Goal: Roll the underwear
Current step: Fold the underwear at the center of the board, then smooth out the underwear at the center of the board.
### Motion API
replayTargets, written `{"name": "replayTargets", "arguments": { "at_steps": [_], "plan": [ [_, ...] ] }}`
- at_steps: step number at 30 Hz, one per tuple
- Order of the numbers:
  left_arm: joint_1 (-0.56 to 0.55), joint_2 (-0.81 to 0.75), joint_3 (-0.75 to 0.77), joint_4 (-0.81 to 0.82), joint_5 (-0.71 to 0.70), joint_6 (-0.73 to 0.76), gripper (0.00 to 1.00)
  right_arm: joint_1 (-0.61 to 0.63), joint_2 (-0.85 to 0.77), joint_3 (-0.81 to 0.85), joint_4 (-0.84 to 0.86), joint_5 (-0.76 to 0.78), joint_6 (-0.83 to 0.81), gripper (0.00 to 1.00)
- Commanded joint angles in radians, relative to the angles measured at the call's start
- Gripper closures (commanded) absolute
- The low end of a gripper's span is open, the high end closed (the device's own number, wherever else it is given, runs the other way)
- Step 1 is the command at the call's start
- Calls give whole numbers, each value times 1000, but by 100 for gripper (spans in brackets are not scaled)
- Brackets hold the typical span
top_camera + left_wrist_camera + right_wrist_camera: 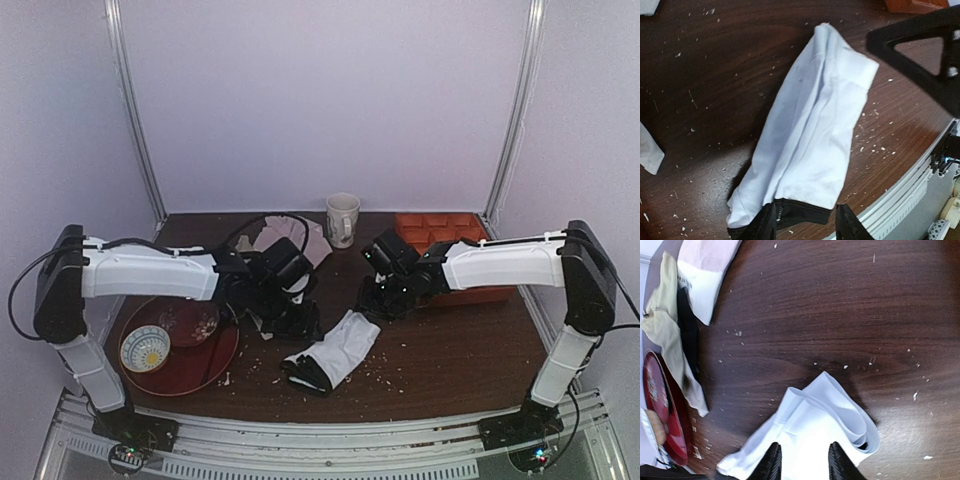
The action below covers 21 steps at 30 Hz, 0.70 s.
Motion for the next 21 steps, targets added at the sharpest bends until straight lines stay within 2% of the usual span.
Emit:
{"name": "replayTargets", "arguments": {
  "at_steps": [1, 4, 7, 15, 21],
  "plan": [
    [6, -25, 51, 12, 29, 21, 47, -6, -10, -37, -31, 8, -60, 78],
    [0, -3, 55, 83, 84, -3, 53, -19, -12, -58, -10, -10, -85, 85],
    [-3, 37, 42, 153, 149, -42, 65, -27, -24, -79, 40, -58, -117, 89],
    [-6, 121, -58, 271, 201, -113, 70, -31, 38, -96, 212, -315, -186, 98],
    [-6, 169, -104, 288, 199, -113, 70, -33, 108, -139, 269, -344, -172, 100]
  ]
}}
